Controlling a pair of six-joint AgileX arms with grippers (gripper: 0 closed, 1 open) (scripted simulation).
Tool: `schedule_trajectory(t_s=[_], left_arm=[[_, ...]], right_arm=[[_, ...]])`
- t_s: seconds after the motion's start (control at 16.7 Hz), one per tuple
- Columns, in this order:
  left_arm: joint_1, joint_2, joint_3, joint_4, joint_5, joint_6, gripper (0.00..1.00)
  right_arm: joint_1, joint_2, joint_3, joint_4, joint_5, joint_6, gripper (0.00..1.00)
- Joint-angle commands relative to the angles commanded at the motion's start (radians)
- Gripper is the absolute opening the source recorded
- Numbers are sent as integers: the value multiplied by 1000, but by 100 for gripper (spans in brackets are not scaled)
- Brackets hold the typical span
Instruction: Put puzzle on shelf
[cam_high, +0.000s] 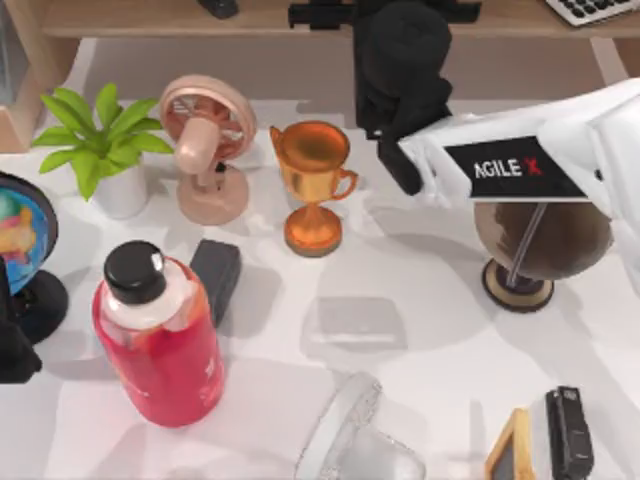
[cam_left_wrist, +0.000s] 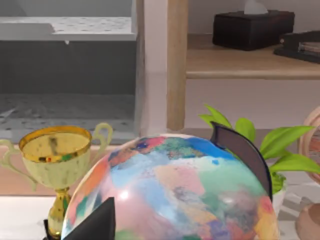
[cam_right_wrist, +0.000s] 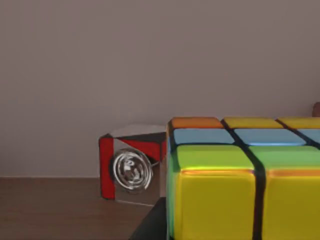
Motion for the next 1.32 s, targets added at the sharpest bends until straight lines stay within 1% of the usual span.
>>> schedule_trajectory(t_s=[0.78,0.84,1.32], left_arm=[[0,0,0,0,0,0,100],[0,0,0,0,0,0,100],[0,0,0,0,0,0,100]], right_arm=[[0,0,0,0,0,0,98],[0,0,0,0,0,0,100],[3,0,0,0,0,0,100]])
